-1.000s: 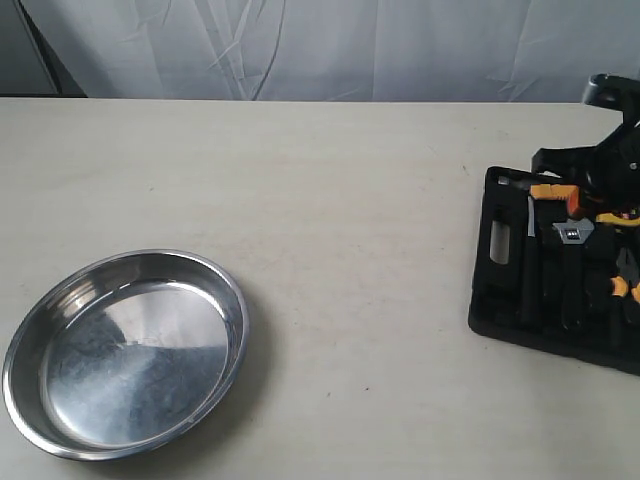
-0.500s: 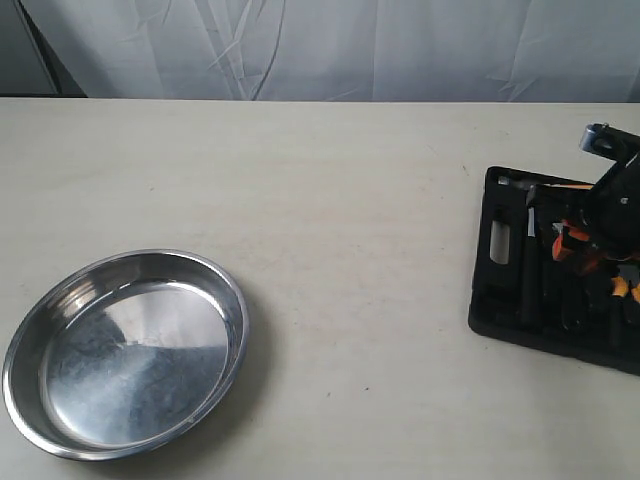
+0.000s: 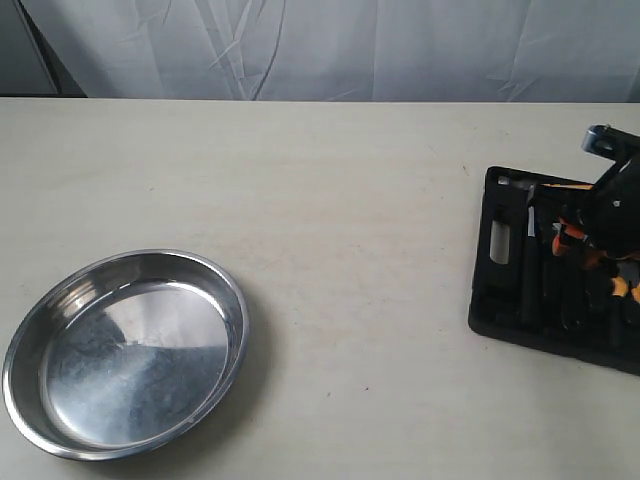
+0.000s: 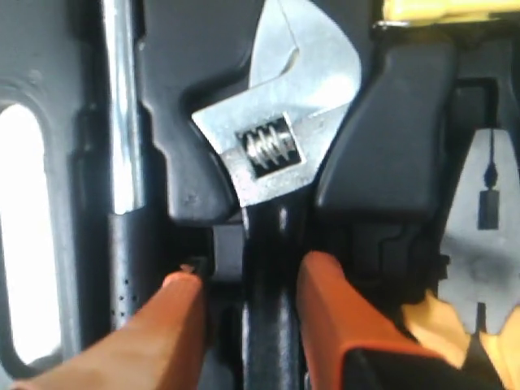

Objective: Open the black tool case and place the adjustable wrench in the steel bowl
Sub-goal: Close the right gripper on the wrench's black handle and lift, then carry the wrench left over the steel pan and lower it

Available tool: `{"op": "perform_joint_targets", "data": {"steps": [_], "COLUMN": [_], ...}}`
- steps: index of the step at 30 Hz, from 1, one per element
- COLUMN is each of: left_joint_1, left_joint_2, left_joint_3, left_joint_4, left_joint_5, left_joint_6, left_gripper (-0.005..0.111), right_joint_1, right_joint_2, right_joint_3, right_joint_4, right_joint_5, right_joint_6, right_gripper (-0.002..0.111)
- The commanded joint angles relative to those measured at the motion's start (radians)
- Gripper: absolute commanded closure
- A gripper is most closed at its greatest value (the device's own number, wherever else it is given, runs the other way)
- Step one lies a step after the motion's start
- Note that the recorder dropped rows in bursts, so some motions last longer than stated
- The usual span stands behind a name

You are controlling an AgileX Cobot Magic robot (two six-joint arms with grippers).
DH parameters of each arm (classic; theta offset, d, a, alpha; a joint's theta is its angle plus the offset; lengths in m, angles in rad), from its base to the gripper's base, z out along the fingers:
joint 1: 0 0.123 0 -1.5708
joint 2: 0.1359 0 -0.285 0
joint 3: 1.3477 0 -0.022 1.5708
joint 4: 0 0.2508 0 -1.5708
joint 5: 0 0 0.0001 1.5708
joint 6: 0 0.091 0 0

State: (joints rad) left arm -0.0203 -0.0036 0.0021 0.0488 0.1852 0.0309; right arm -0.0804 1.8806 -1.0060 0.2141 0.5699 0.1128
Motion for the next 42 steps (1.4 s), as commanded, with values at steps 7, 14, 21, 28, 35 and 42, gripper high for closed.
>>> {"op": "perform_joint_targets", "data": {"steps": [7,14,21,28,35,42], "left_joint_1": [-0.001,-0.001,-0.001,-0.001,-0.001,-0.001], "left_joint_2": [0.004,0.004,0.004,0.004,0.004,0.004], "left_joint_3": [-0.002,-0.002,-0.002,-0.002,-0.002,-0.002], "left_joint_4": [-0.002,-0.002,-0.002,-0.002,-0.002,-0.002], "left_joint_5": [-0.005,-0.005,-0.005,-0.005,-0.005,-0.005], "left_joint_6": [-0.001,-0.001,-0.001,-0.001,-0.001,-0.001], "left_gripper": [0.106,0.106,0.106,0.106,0.106,0.106], "right_joint_1": [0.000,0.001,0.001,0.001,0.001,0.375], "right_joint_2": [0.064,0.117,0.060,-0.049,-0.132,-0.178], "right_joint_3": [0.003,0.003,0.003,0.003,0.003,-0.036], "right_joint_4": [-0.090,-0.093,-0.093,-0.093,-0.075,0.524], "right_joint_5": [-0.002,0.000,-0.004,-0.012,0.007,-0.022], "right_joint_6": [0.045,0.015,-0.003,-0.026,-0.041,-0.623], "right_gripper": [0.061,0.103,0.109,0.109,0.109,0.109]}}
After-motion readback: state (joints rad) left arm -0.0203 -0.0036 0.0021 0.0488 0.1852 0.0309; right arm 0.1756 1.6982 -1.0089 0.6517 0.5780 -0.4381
